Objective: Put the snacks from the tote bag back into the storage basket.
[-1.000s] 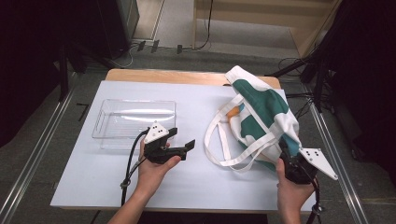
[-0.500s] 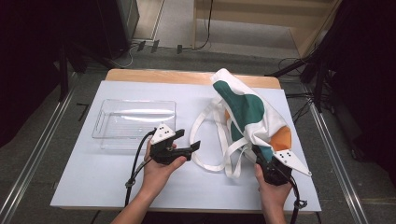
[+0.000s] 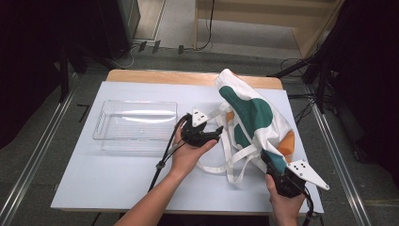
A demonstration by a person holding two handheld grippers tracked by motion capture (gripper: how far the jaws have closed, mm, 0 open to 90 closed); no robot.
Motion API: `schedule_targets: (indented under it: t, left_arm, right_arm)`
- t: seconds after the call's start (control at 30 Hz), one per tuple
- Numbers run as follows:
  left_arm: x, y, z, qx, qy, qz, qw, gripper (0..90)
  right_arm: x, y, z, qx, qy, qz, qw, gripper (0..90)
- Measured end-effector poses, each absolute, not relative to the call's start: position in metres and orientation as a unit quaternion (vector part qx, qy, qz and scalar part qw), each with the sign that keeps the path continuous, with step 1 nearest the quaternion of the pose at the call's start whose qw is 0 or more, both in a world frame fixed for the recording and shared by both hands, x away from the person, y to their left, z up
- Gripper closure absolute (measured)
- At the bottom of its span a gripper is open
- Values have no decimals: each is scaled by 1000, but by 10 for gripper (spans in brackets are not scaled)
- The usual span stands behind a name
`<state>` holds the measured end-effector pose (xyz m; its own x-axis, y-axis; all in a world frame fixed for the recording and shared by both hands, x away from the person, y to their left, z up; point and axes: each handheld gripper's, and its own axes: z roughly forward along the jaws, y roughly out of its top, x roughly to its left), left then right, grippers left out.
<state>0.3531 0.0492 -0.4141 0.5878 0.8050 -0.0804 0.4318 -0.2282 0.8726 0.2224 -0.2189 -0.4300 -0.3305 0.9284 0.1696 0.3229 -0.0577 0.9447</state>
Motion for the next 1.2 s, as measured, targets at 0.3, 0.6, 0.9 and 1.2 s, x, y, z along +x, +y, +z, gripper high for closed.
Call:
schedule_targets:
  t: [0.3, 0.6, 0.9, 1.2]
  left_arm:
    - [401, 19, -426, 756, 432, 235, 432, 328]
    - [406, 25, -420, 784, 410, 191, 425, 900]
    - [360, 63, -399, 780, 370, 190, 468, 900]
    - [311, 80, -402, 784, 328, 145, 507, 900]
  right_arm:
    - [224, -222, -432, 499, 624, 530, 284, 840]
    - [224, -223, -432, 506, 621, 517, 301, 838]
    - [236, -240, -433, 537, 599, 496, 328, 835]
    - [252, -252, -433, 554, 583, 487, 341, 834]
